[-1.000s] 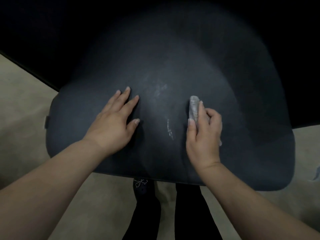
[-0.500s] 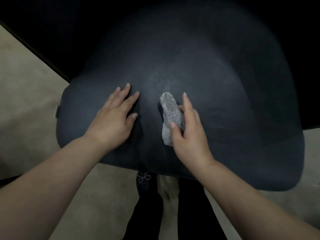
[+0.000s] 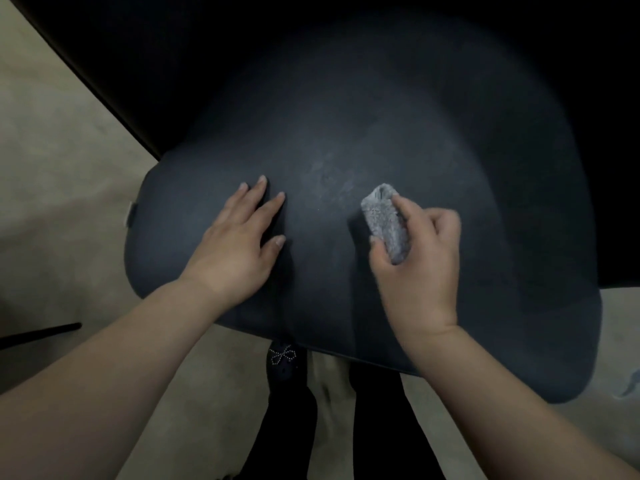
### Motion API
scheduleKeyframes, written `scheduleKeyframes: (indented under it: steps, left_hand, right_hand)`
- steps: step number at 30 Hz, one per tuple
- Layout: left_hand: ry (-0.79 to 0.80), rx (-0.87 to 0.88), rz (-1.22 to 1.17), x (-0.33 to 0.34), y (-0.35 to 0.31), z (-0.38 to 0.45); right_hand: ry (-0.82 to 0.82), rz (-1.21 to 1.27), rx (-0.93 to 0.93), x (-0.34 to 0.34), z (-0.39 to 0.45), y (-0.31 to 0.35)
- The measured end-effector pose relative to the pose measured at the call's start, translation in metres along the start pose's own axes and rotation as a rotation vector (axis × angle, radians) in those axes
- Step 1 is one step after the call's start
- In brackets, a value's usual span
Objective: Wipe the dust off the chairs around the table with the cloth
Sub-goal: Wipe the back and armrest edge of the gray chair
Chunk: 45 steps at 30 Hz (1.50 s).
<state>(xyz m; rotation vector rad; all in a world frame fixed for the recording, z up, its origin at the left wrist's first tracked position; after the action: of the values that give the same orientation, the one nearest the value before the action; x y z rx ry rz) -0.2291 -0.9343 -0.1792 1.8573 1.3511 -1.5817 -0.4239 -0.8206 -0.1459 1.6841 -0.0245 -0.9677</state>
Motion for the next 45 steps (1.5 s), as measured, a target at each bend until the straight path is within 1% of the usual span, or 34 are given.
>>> scheduleKeyframes:
  steps: [3,4,7,10,13,16,17,19,21,22,23,25,27,29,30,31,32,34,35,36,37,38,40,42,43,44,45]
  left_hand:
    - [0.007,-0.018,-0.007,0.002,-0.002,0.0]
    - [0.01,-0.022,-0.011,0.002,-0.002,0.0]
    - [0.016,-0.024,-0.014,0.003,-0.001,-0.001]
    - [0.018,-0.025,-0.02,0.004,0.0,-0.001]
    - [0.008,-0.012,-0.017,0.004,0.001,-0.001]
    - [-0.003,-0.006,-0.021,0.006,0.001,-0.001]
    - [-0.008,-0.008,-0.021,0.007,0.001,-0.001]
    - [-0.015,-0.007,-0.019,0.008,0.002,-0.002]
    - [-0.017,-0.006,-0.014,0.009,0.002,-0.002]
    - [-0.014,-0.008,-0.01,0.009,0.002,-0.001]
    - [-0.01,-0.015,-0.005,0.008,0.002,-0.001]
    - [-0.004,-0.034,0.005,0.007,-0.002,-0.002]
    - [-0.003,-0.053,0.025,0.005,-0.006,-0.002]
    - [-0.011,-0.071,0.043,0.004,-0.009,-0.003]
    - [-0.016,-0.08,0.048,0.003,-0.009,-0.002]
    - [-0.017,-0.087,0.051,0.002,-0.01,-0.002]
    - [-0.016,-0.087,0.055,0.001,-0.01,-0.001]
    - [-0.015,-0.085,0.061,0.0,-0.01,-0.001]
    - [-0.017,-0.086,0.062,0.0,-0.01,0.0]
    - [-0.022,-0.087,0.061,0.0,-0.01,0.001]
    - [-0.027,-0.088,0.062,0.0,-0.011,0.002]
    - [-0.035,-0.091,0.065,0.0,-0.013,0.003]
    - [-0.057,-0.106,0.077,0.001,-0.015,0.005]
    - [-0.085,-0.138,0.081,0.0,-0.018,0.007]
    - [-0.098,-0.156,0.078,0.0,-0.018,0.008]
    - [-0.107,-0.169,0.075,-0.001,-0.017,0.009]
    - [-0.111,-0.178,0.075,-0.001,-0.017,0.01]
  right_hand:
    - [0.213,-0.035,0.017,-0.001,0.001,-0.001]
    - [0.228,-0.02,-0.03,-0.001,0.001,-0.001]
    - [0.182,0.023,-0.154,-0.004,0.001,-0.003]
    - [0.16,-0.13,-0.159,-0.002,0.001,-0.008]
    - [0.274,-0.272,-0.153,0.013,-0.012,-0.008]
    - [0.339,-0.305,-0.253,0.035,-0.032,-0.009]
    - [0.325,-0.292,-0.287,0.038,-0.033,-0.01]
    - [0.202,-0.271,-0.288,0.034,-0.019,-0.015]
    - [0.031,-0.29,-0.189,0.024,0.007,-0.024]
    - [-0.007,-0.303,-0.131,0.022,0.018,-0.027]
    - [-0.004,-0.309,-0.096,0.022,0.023,-0.028]
    - [0.093,-0.269,-0.123,0.032,0.016,-0.019]
    - [0.249,-0.25,-0.271,0.046,-0.005,-0.008]
    - [0.367,-0.316,-0.437,0.05,-0.011,-0.005]
    - [0.372,-0.353,-0.479,0.047,-0.002,-0.007]
    - [0.335,-0.394,-0.479,0.041,0.012,-0.011]
    - [0.264,-0.435,-0.441,0.035,0.029,-0.015]
    - [0.084,-0.472,-0.26,0.023,0.066,-0.026]
    - [0.022,-0.447,-0.165,0.02,0.081,-0.029]
    - [-0.004,-0.402,-0.099,0.021,0.089,-0.029]
    - [0.01,-0.351,-0.08,0.027,0.09,-0.025]
    - [0.066,-0.314,-0.115,0.036,0.084,-0.019]
    - [0.245,-0.279,-0.306,0.053,0.062,-0.007]
    - [0.353,-0.282,-0.445,0.052,0.055,-0.005]
    - [0.345,-0.306,-0.466,0.047,0.065,-0.009]
    - [0.282,-0.347,-0.462,0.04,0.082,-0.014]
    - [0.196,-0.391,-0.417,0.035,0.101,-0.02]
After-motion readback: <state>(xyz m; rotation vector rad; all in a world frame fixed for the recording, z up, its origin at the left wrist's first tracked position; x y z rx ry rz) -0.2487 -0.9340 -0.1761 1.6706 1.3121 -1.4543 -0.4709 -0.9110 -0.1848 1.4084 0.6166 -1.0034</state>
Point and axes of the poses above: each hand's wrist, its own z-axis towards the middle knuckle, its own x-axis out of the palm, y = z × x, the point moved 1 cm from there along z, towards the middle knuckle, and after that the axes turned 12 degrees about z, right-handed, at the moved point
